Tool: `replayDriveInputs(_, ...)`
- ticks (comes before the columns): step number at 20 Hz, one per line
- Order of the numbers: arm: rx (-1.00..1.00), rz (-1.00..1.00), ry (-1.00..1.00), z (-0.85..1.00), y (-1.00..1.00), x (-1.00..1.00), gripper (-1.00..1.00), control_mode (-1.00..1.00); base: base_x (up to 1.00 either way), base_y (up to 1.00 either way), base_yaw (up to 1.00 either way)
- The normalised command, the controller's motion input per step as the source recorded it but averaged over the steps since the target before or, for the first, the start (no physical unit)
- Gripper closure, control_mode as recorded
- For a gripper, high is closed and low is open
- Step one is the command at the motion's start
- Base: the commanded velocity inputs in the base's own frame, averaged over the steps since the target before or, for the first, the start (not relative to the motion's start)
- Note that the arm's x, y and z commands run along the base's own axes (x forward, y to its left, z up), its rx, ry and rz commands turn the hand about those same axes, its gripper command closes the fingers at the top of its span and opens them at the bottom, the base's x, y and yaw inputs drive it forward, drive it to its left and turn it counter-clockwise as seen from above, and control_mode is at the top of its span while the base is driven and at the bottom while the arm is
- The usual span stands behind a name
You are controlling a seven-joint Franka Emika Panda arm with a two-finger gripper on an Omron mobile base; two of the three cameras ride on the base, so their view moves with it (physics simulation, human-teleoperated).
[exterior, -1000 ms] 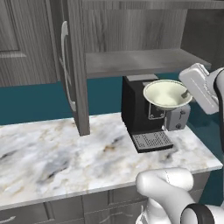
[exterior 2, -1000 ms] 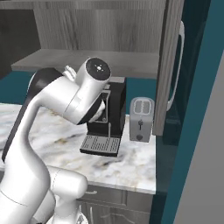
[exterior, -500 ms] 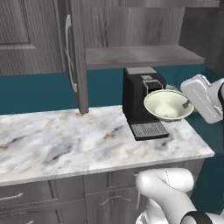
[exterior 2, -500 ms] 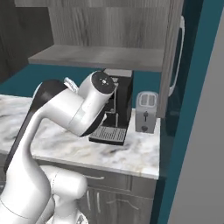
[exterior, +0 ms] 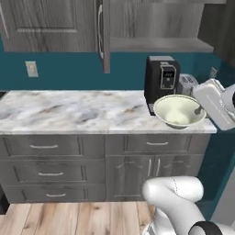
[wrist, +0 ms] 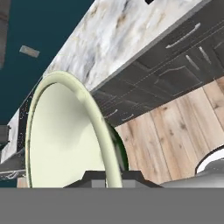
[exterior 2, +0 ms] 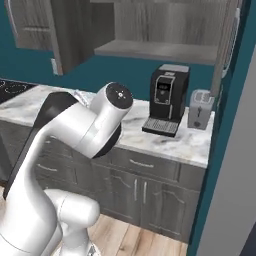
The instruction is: Take the smaller bowl and place it next to the appetizer plate on the dining counter , and place the larger bowl next to the plate with cooked food.
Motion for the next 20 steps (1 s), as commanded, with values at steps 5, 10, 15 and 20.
replayDriveInputs(5,0.00,0.00,0.00,0.00,0.00,0.00,1.00,1.00,-0.31,0.71,0.58)
replayDriveInputs(10,0.00,0.00,0.00,0.00,0.00,0.00,1.00,1.00,-0.06,0.81,0.62)
replayDriveInputs(15,0.00,0.00,0.00,0.00,0.00,0.00,1.00,1.00,0.17,0.78,0.64)
replayDriveInputs(20,0.00,0.00,0.00,0.00,0.00,0.00,1.00,1.00,0.57,0.75,0.61)
